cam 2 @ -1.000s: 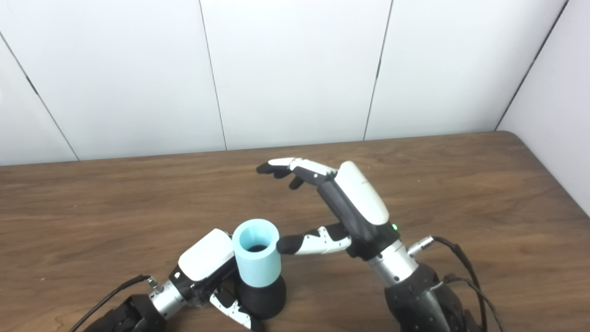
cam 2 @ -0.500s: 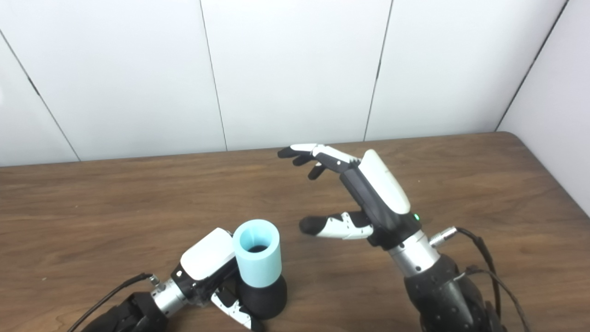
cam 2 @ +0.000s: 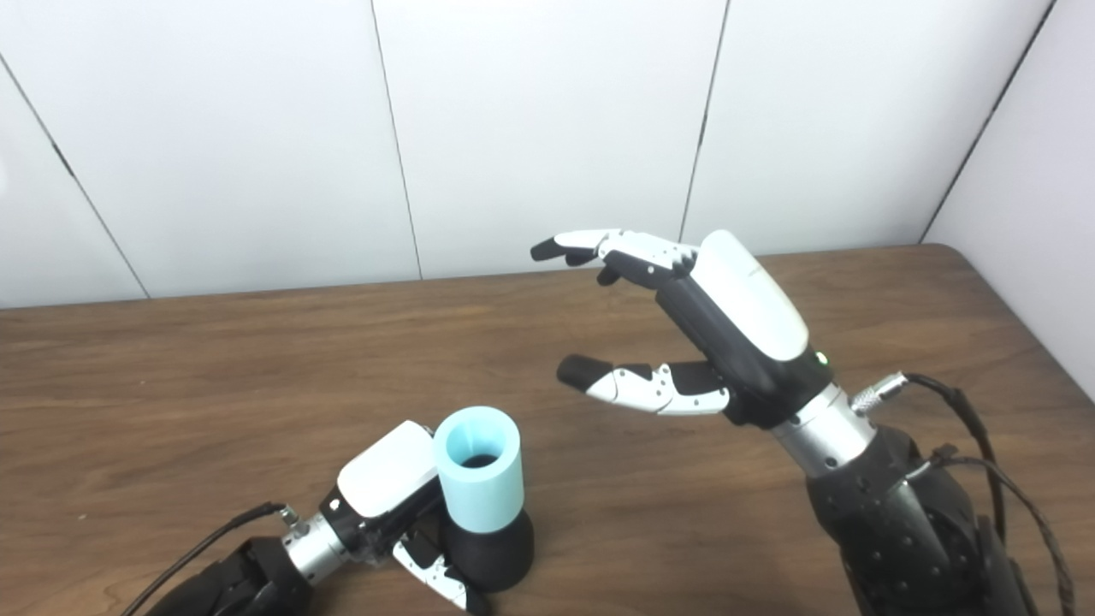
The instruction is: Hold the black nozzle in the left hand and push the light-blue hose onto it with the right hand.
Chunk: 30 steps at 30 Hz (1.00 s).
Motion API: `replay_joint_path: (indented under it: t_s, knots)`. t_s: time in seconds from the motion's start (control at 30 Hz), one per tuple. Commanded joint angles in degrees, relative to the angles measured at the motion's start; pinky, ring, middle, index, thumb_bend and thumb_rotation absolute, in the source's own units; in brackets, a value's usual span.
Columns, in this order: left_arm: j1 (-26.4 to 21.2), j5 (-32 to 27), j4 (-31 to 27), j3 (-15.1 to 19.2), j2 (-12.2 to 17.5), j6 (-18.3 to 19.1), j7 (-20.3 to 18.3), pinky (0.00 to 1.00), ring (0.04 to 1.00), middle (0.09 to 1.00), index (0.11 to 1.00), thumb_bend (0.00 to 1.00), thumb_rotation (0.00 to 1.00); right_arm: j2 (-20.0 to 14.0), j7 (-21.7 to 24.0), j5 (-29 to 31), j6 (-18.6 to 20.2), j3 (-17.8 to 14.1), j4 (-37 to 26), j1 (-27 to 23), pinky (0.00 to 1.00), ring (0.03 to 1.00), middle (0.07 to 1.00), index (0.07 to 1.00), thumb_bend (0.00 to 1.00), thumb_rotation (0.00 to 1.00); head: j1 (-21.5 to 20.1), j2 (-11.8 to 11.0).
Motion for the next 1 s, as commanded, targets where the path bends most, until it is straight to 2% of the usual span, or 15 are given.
replay_joint_path:
  t_s: [0.0, 0.03, 0.13, 0.53, 0.7, 0.8, 0.87, 0.97]
  knots:
    - [2.21, 0.76, 2.93, -1.18, 0.06, 0.58, -0.4, 0.1, 0.155, 0.217, 0.483, 0.52, 0.04, -1.31, 0.46, 0.44, 1.21, -0.97, -2.5, -2.08, 0.6, 0.746, 0.78, 0.773, 0.25, 0.72, -0.07, 0.03]
    - [2.22, 0.67, 2.97, -1.21, 0.05, 0.57, -0.28, 0.1, 0.153, 0.215, 0.483, 0.52, 0.04, -1.52, 0.75, 0.63, 1.56, -1.07, -2.77, -2.35, 0.6, 0.744, 0.775, 0.765, 0.22, 0.68, -0.02, 0.0]
    - [2.25, 0.69, 3.03, -1.13, -0.01, 0.58, -0.27, 0.1, 0.159, 0.223, 0.483, 0.52, 0.04, -2.04, 1.28, 0.75, 1.97, -1.34, -3.21, -3.12, 0.59, 0.742, 0.774, 0.759, 0.21, 0.66, 0.02, -0.03]
    - [1.75, 0.41, 3.98, -1.84, -0.34, 0.59, 0.08, 0.11, 0.164, 0.231, 0.483, 0.52, 0.04, -3.73, 1.84, 0.12, 0.05, -1.4, -3.42, -4.14, 0.59, 0.735, 0.765, 0.746, 0.2, 0.69, 0.22, -0.4]
    - [1.74, 0.56, 4.04, -1.83, -0.37, 0.58, 0.25, 0.11, 0.163, 0.229, 0.483, 0.52, 0.04, -3.95, 2.51, 0.37, -1.43, -0.61, -3.11, -4.13, 0.61, 0.751, 0.785, 0.772, 0.18, 0.76, 0.29, -0.44]
    - [1.68, 0.72, 4.12, -2.0, -0.34, 0.58, 0.66, 0.1, 0.158, 0.219, 0.482, 0.52, 0.04, -4.52, 3.73, -0.29, -1.77, 0.23, -3.57, -4.54, 0.63, 0.775, 0.817, 0.803, 0.19, 0.91, 0.29, -0.44]
    - [1.63, 0.79, 4.31, -2.14, -0.32, 0.58, 0.97, 0.09, 0.146, 0.202, 0.482, 0.52, 0.04, -4.89, 4.69, -1.35, -1.65, 0.82, -4.17, -4.82, 0.65, 0.791, 0.836, 0.822, 0.19, 0.98, 0.37, -0.47]
    - [1.73, 0.85, 4.23, -1.94, -0.36, 0.58, 0.67, 0.1, 0.156, 0.218, 0.482, 0.52, 0.04, -4.84, 5.58, -3.62, -1.86, 1.78, -4.98, -4.76, 0.68, 0.809, 0.855, 0.842, 0.17, 0.99, 0.37, -0.47]
